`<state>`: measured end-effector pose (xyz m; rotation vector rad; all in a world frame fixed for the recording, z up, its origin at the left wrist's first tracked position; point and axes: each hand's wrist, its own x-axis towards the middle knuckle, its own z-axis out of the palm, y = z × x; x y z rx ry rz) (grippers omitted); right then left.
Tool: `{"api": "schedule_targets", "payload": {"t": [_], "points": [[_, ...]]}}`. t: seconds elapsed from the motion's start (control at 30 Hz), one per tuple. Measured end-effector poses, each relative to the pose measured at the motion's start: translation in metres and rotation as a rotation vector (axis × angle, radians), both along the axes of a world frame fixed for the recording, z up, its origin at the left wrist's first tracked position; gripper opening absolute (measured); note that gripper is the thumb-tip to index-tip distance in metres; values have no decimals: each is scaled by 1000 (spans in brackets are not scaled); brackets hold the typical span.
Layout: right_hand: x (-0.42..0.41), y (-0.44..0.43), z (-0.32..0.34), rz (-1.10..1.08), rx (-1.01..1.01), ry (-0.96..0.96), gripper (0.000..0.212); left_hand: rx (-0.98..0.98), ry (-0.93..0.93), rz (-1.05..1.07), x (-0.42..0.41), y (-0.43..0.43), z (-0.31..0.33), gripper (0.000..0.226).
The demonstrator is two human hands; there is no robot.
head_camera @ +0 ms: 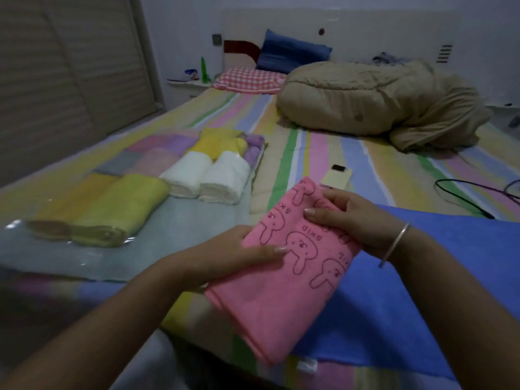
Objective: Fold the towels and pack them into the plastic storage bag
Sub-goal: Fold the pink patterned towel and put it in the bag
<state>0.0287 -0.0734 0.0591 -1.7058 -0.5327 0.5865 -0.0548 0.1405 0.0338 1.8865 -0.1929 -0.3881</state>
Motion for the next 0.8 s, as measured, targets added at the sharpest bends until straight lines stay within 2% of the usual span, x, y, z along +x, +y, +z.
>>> {"api": "schedule_targets", "payload": {"t": [0.13,0.27,0.33,0.4,0.47,0.53,0.6,0.67,0.8], "points": [[-15,57,-3,87,-167,-143,30,-296,99,232,-52,46,-24,48],[-21,125,-30,-39,-139,-261,17,-290,-3,486,-90,97,-27,71],[-23,151,-56,-123,-159,-494,13,-216,-59,505,-110,122,-28,74],[-29,171,-81,-38,-334,-818,16,-117,-70,491,-126,147,-33,65],[-39,187,-96,85,-513,-1020,31,-130,2,520,-142,165,-37,49],[-43,198,-106,140,-622,-1148,46,-133,66,547,-153,175,-42,47],[-43,204,-110,165,-745,-1200,52,-177,127,558,-160,183,-48,46],[-41,203,-112,160,-801,-1143,50,-238,175,555,-164,191,-52,44],[-38,197,-110,136,-726,-982,33,-264,218,511,-167,203,-59,42]]}}
